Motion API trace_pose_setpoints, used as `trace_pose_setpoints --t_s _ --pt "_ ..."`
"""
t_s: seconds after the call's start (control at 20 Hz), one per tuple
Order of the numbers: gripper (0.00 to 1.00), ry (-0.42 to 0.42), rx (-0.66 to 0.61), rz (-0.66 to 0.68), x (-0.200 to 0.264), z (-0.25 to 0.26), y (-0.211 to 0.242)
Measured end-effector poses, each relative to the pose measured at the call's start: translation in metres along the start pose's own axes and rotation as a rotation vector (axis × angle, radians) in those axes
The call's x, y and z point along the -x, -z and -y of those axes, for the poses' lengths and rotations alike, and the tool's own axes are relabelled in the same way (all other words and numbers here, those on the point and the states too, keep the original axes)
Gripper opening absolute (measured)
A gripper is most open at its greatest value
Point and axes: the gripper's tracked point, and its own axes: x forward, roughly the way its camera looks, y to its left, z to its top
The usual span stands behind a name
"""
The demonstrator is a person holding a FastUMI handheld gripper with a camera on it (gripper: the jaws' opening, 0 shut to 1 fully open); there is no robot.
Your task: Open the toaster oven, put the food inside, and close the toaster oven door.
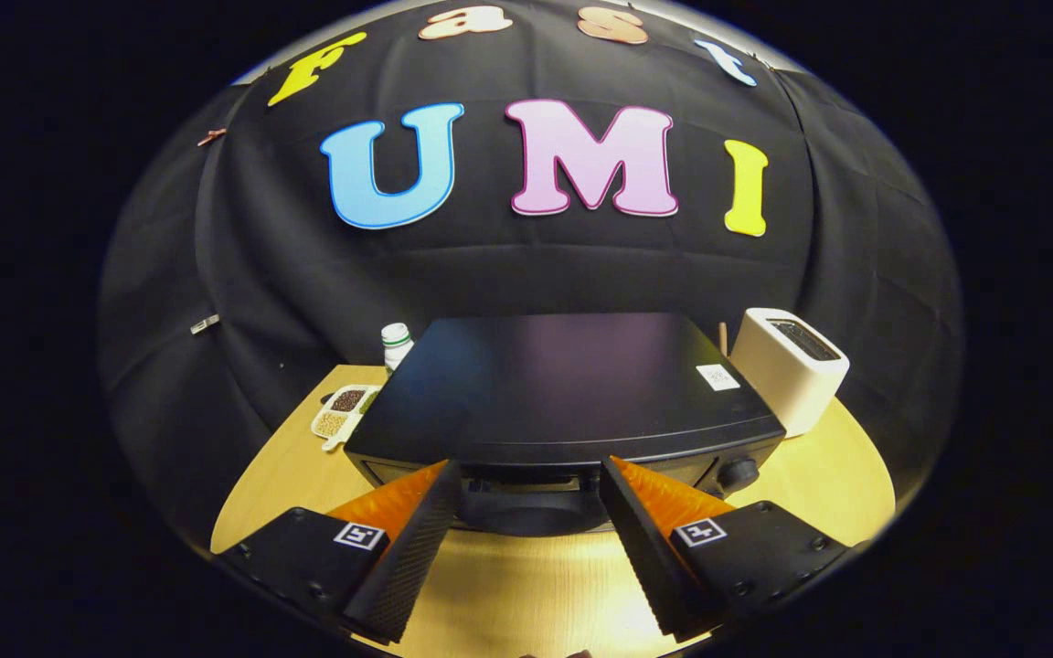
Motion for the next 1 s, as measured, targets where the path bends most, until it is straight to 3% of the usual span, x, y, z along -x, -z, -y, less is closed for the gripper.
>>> trace_pose_setpoints --t_s 0.45,1.0 --pt "0.99 0.034 0.014 -0.022 -0.012 0.000 0.007" --pt "0.99 0.037 0.025 -0.057 0.026 0.000 0.047"
